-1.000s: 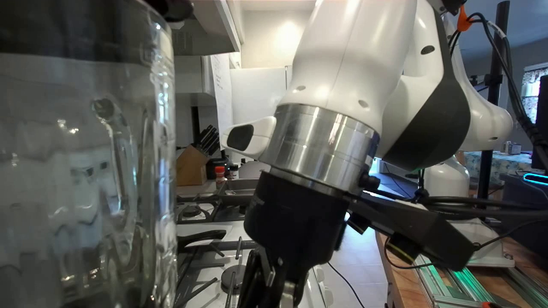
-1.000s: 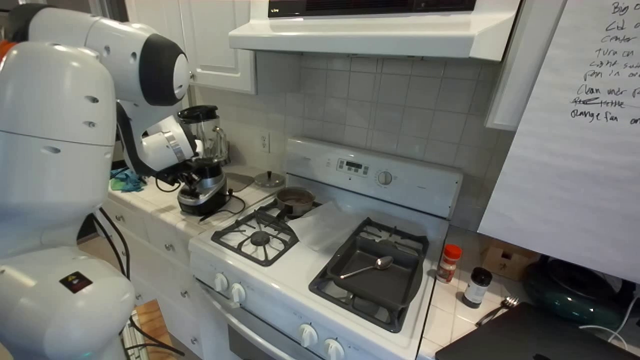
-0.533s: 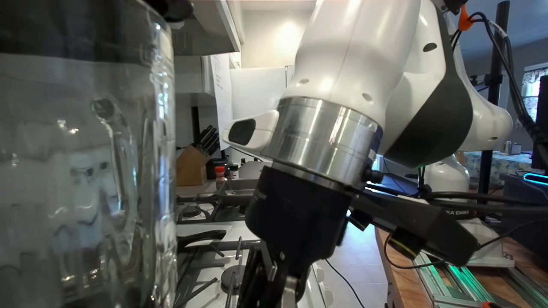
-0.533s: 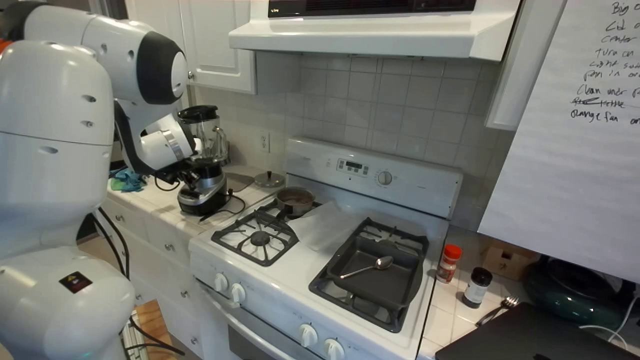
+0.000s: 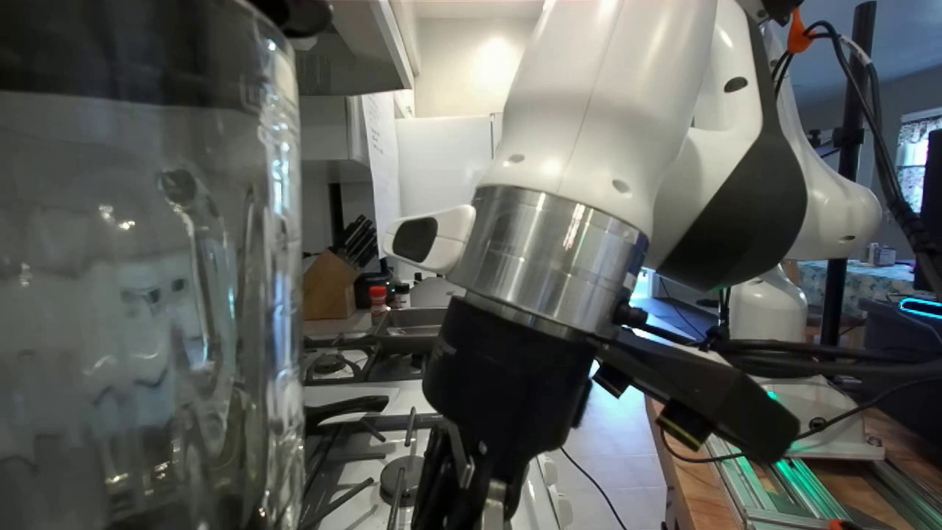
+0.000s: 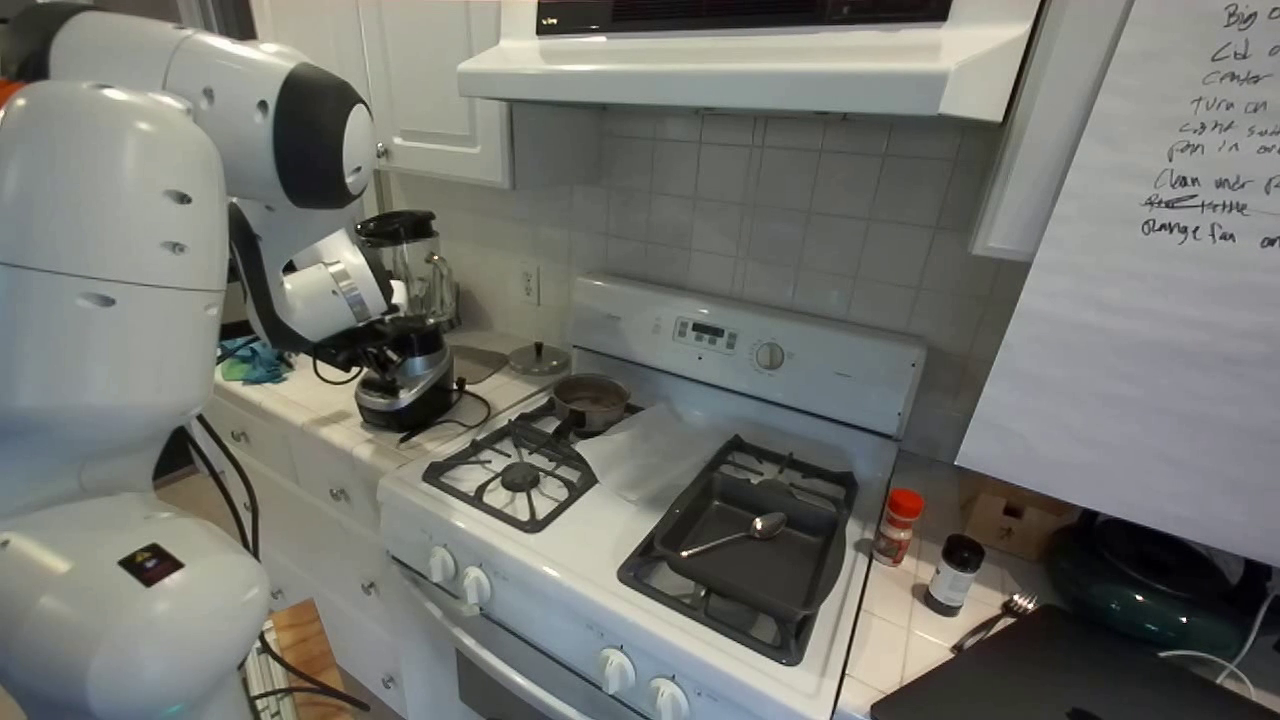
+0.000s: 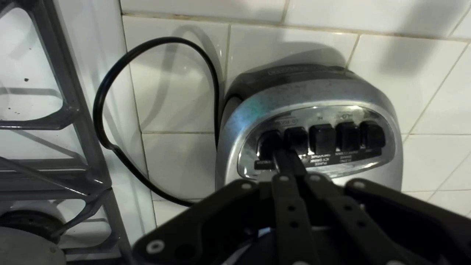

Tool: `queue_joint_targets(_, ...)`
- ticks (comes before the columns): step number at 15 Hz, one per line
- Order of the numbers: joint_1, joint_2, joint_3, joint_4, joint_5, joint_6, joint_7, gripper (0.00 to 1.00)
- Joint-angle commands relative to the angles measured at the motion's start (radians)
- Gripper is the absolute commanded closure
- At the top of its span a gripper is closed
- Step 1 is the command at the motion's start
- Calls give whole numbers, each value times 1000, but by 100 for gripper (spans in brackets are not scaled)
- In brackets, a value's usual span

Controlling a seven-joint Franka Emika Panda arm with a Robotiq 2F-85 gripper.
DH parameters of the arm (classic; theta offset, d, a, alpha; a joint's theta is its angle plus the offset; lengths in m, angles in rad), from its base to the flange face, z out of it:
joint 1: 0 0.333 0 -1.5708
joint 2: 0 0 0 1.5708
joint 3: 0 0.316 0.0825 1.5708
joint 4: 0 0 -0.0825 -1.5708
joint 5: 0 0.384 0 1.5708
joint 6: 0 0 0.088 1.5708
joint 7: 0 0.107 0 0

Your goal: Press a button on the blender

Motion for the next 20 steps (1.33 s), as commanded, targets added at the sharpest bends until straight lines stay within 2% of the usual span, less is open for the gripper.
queue_joint_targets(1,77,-37,-87,-31,59,-3,-46,100)
queue_joint_targets(3,106,-31,-126,-32,45,6,-49,100)
queue_joint_targets(4,68,-17,-86,-26,-1,3,-19,100)
queue_joint_targets(12,61,27,-81,-52,3,94,-28,100)
queue_joint_targets(20,67,57,-78,-45,3,69,-97,100)
